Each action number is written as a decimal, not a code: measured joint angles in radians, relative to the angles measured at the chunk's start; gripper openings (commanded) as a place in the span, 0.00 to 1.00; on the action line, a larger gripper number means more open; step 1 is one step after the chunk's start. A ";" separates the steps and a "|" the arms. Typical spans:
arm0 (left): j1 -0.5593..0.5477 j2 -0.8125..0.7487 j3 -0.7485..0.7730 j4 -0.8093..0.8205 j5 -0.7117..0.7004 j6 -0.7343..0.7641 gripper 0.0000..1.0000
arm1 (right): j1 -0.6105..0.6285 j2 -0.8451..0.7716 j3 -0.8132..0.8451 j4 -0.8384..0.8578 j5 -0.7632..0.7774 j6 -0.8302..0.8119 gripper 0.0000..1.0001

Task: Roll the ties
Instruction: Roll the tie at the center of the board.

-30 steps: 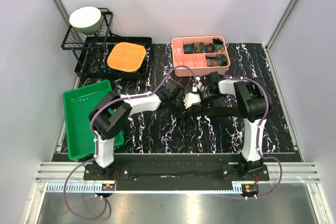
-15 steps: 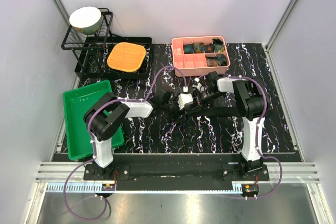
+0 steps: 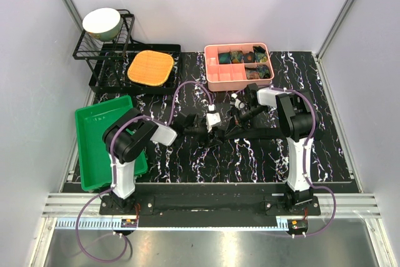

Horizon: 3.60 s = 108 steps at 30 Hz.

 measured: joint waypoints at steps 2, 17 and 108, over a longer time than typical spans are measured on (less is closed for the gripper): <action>0.000 0.014 0.000 0.029 0.013 -0.001 0.67 | 0.000 0.001 0.005 -0.008 0.008 -0.003 0.00; -0.021 0.043 0.105 -0.105 0.019 0.033 0.20 | -0.001 0.026 0.056 -0.074 0.025 -0.036 0.24; -0.122 0.089 0.484 -0.761 -0.274 0.159 0.52 | -0.080 -0.008 0.023 -0.074 -0.093 -0.130 0.00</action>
